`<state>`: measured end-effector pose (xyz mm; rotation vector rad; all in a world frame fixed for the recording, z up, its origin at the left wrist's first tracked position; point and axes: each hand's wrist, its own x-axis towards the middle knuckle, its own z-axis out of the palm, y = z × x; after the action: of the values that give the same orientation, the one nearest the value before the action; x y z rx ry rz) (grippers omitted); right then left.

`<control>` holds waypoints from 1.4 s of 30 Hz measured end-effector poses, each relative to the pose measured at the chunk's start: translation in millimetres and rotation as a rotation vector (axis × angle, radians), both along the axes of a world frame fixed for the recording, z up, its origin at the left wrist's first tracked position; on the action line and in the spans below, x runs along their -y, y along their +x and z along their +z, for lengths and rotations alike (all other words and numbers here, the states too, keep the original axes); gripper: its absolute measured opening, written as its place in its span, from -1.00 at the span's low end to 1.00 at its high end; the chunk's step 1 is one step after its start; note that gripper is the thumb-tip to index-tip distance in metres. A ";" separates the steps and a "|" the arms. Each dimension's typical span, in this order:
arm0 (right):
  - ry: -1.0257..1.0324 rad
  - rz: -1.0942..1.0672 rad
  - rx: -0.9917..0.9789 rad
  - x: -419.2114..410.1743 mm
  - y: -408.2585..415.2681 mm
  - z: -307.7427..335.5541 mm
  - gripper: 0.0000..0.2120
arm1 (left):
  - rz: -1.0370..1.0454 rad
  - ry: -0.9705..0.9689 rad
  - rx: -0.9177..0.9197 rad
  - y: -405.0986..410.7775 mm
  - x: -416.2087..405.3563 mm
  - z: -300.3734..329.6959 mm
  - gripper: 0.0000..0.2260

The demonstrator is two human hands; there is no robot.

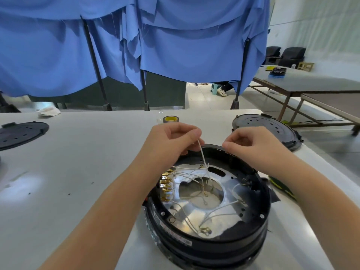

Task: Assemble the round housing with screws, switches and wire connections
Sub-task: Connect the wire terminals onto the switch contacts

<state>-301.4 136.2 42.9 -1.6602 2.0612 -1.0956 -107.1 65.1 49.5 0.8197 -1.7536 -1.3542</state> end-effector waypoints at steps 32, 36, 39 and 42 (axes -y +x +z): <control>-0.229 0.000 0.231 4.9 -16.9 -47.9 -0.66 | -0.309 -0.520 0.607 -66.7 -20.8 -34.4 -0.82; -0.215 -0.004 0.245 4.5 -17.5 -48.1 -0.69 | -0.307 -0.526 0.604 -68.2 -20.9 -36.5 -0.83; -0.213 -0.007 0.256 4.2 -17.0 -48.4 -0.69 | -0.313 -0.525 0.598 -69.1 -20.4 -37.7 -0.83; -0.211 -0.008 0.282 4.4 -16.4 -48.2 -0.68 | -0.322 -0.524 0.594 -70.2 -20.8 -38.4 -0.83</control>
<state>-317.8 131.8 -5.3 -1.4845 1.8287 -1.4988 -177.2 85.9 11.1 0.6940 -2.6457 -0.7919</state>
